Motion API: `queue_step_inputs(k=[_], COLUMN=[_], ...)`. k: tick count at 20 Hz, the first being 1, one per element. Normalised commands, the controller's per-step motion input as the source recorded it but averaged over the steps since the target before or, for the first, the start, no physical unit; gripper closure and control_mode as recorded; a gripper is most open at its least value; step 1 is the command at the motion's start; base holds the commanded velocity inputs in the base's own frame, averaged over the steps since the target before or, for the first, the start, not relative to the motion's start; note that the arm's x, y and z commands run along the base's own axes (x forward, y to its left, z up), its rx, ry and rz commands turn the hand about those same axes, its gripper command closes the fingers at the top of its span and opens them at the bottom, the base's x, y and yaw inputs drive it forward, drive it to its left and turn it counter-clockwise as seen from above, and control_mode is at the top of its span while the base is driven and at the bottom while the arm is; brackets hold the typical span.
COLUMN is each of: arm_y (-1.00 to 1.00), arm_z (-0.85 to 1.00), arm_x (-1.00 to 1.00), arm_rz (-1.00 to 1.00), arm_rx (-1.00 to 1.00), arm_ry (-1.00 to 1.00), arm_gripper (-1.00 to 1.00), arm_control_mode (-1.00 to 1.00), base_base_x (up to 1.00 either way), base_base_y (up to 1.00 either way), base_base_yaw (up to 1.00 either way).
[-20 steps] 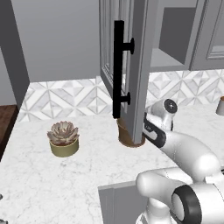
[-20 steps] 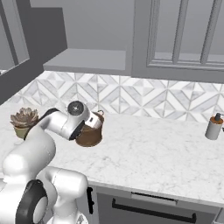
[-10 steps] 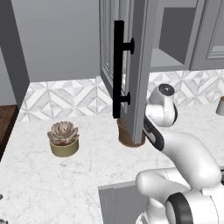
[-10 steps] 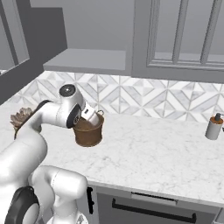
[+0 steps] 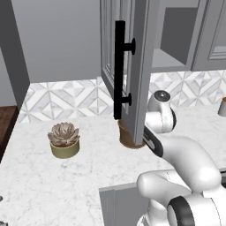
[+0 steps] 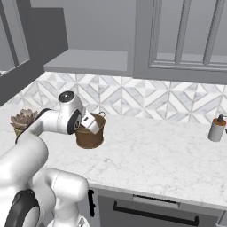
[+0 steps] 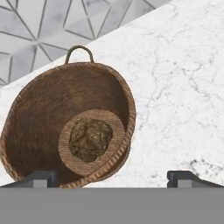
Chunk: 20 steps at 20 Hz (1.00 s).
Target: Open the cabinet, pick up the bread from the cabinet and place it in the basket. Then move the basket to the dining counter.
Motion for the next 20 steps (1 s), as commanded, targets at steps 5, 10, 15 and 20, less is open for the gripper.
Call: queue_step_inputs(k=[5, 10, 15, 20], arm_y=[0.00, 0.00, 0.00, -0.12], arm_z=[-0.06, -0.20, -0.22, -0.35], arm_x=[0.15, 0.23, 0.18, 0.11], arm_rz=[0.00, 0.00, 0.00, -0.02], arm_rx=[0.00, 0.00, 0.00, 0.00], arm_ry=[0.20, 0.19, 0.09, 0.02], arm_gripper=[-1.00, -1.00, -1.00, -1.00], arm_control_mode=[-1.00, -1.00, -1.00, -1.00], base_base_x=[0.00, 0.00, 0.00, 0.00], base_base_y=[0.00, 0.00, 0.00, 0.00], base_base_yaw=[0.00, 0.00, 0.00, 0.00])
